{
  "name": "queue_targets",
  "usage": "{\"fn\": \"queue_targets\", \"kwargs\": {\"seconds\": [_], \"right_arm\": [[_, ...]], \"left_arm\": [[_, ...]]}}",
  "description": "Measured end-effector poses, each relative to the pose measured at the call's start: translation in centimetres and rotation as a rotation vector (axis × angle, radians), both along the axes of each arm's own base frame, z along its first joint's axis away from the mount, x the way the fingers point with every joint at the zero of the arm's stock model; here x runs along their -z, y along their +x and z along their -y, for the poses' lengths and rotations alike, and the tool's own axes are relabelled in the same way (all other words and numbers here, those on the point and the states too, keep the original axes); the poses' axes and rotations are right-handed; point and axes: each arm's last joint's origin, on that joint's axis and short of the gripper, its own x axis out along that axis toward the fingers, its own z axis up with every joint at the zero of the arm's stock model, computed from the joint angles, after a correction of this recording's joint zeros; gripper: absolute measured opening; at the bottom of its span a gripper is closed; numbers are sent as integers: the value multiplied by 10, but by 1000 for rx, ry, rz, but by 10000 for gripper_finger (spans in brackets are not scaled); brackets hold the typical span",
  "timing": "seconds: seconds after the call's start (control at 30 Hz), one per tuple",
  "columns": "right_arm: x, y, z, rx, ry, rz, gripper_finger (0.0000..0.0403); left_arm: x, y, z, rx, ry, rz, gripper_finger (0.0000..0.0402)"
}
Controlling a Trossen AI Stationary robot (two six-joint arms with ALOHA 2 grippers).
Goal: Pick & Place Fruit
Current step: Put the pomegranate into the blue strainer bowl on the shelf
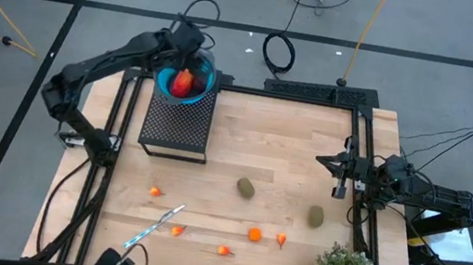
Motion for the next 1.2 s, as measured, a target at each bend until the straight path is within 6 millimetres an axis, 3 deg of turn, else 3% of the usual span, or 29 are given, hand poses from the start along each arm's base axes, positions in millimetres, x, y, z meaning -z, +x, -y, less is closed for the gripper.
{"fn": "queue_targets", "kwargs": {"seconds": [0.33,1.2], "right_arm": [[0,0,0,0,-2,-4,0],[0,0,0,0,-2,-3,0]], "left_arm": [[19,-5,-5,-35,-122,-104,198],[19,-11,-11,-72,-94,-135,205]]}}
